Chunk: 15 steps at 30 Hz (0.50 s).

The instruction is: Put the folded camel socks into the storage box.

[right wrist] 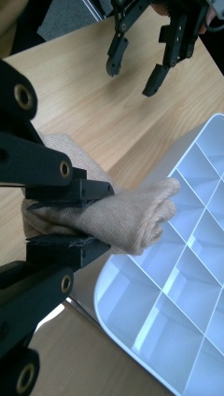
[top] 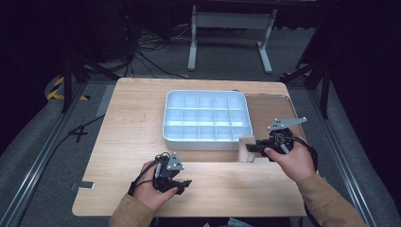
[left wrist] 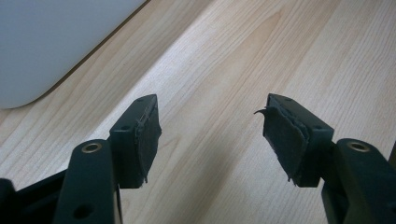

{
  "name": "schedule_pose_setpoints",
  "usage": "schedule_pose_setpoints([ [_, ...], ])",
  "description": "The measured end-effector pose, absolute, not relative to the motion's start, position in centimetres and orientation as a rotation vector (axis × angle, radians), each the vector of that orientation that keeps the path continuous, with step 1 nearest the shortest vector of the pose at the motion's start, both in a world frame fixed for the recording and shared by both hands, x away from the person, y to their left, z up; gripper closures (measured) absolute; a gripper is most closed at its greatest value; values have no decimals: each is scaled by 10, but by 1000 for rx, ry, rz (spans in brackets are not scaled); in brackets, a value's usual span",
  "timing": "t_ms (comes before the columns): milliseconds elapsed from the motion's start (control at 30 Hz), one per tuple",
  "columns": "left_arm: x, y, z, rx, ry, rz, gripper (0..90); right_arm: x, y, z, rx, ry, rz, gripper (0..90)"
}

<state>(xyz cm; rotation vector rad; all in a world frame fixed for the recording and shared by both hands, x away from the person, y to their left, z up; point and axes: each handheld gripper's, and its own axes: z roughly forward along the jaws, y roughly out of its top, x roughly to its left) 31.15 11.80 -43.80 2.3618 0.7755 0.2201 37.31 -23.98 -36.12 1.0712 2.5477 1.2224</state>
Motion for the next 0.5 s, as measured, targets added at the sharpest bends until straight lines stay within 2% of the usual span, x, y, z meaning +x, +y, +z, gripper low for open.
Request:
schedule_pose_setpoints([
  [500, 313, 120, -439, 2354, 794, 204, 368, 406, -251, -352, 1076, 2494, 1154, 761],
])
